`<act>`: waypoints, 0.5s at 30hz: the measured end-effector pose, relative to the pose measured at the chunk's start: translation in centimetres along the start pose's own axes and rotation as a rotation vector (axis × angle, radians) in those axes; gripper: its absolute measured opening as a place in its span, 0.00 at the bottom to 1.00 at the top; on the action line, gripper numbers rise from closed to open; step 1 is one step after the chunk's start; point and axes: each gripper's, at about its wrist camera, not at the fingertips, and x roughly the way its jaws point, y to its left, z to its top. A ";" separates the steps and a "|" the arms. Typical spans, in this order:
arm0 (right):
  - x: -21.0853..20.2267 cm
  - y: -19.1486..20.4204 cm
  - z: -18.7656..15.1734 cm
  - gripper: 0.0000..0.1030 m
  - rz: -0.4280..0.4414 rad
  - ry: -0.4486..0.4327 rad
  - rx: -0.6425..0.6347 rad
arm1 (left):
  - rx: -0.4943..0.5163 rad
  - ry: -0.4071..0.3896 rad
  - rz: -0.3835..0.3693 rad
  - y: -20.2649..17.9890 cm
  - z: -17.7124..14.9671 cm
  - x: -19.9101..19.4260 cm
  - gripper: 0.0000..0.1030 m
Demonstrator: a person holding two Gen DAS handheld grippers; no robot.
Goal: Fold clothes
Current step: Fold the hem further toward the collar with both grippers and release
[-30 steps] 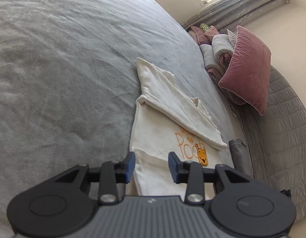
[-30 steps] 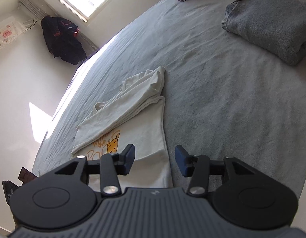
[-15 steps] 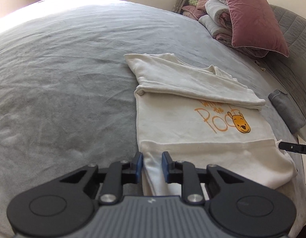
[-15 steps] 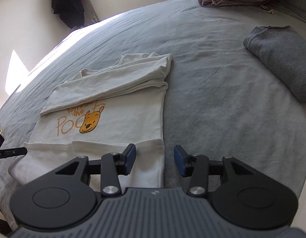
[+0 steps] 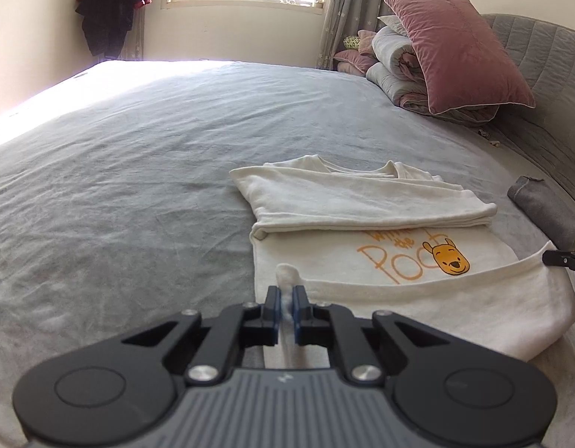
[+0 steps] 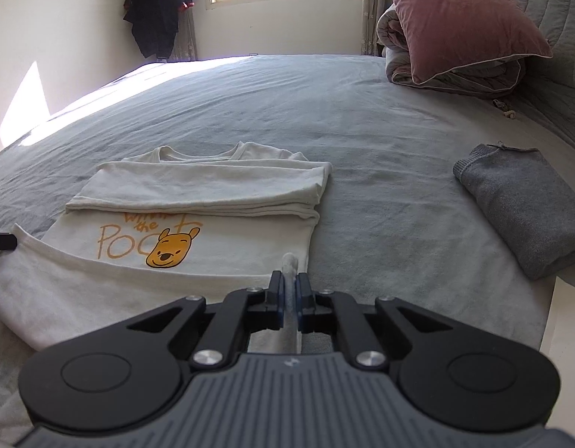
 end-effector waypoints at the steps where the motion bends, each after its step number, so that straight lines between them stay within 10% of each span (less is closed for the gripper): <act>1: 0.1 0.0 0.1 0.07 -0.006 -0.006 -0.002 | 0.000 -0.005 0.006 0.0 0.3 0.2 0.07; 15: 3.9 0.0 1.9 0.07 -0.080 -0.067 0.014 | -0.032 -0.043 0.084 0.0 2.3 4.3 0.07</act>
